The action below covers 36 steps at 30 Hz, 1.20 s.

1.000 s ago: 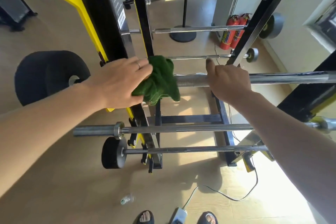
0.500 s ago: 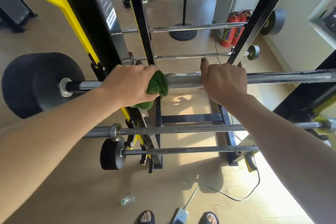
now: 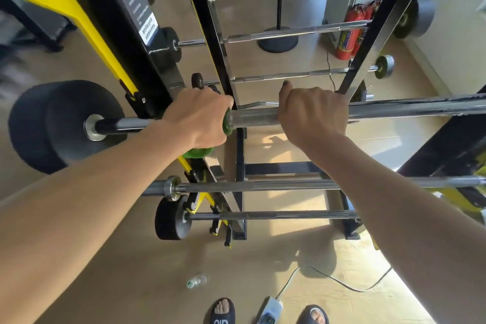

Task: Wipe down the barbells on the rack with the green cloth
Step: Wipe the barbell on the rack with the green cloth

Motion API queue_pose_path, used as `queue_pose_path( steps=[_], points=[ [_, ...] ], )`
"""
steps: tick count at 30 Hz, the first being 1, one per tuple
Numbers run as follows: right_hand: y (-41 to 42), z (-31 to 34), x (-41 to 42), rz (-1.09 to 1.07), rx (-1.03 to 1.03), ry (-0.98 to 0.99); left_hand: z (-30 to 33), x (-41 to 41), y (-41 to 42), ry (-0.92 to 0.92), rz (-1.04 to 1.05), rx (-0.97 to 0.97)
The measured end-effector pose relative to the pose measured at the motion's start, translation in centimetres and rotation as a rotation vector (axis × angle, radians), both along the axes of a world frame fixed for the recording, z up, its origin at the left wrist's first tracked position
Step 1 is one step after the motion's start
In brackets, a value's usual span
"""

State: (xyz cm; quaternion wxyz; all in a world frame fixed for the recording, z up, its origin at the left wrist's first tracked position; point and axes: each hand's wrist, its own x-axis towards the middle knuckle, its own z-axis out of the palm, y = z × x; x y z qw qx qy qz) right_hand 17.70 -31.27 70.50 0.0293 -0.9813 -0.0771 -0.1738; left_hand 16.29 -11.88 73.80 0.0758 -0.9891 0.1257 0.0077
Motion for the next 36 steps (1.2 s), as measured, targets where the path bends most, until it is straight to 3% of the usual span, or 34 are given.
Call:
queue_pose_path(
  steps=[9, 17, 26, 28, 30, 33, 36],
  points=[
    [-0.6, 0.1, 0.2, 0.042, -0.026, 0.014, -1.1, 0.4, -0.2, 0.003, -0.098, -0.189],
    [-0.2, 0.1, 0.0, -0.003, -0.005, 0.016, -3.0, -4.1, 6.1, -0.237, -0.145, 0.114],
    [0.3, 0.1, -0.3, -0.041, -0.041, -0.014, -4.1, -2.1, 2.6, -0.438, -0.003, 0.084],
    [0.2, 0.0, -0.1, -0.037, -0.043, -0.010, -3.0, -1.5, 2.7, -0.347, -0.029, 0.088],
    [0.3, 0.0, 0.1, -0.042, -0.035, 0.001, -1.5, -0.5, 3.1, -0.107, -0.032, 0.033],
    [0.2, 0.1, 0.2, -0.036, -0.053, 0.032, 0.2, 2.1, 3.0, 0.385, 0.046, -0.087],
    [0.3, 0.4, 0.2, -0.037, -0.074, 0.037, 1.1, 5.2, 2.8, 0.913, 0.265, -0.211]
  ],
)
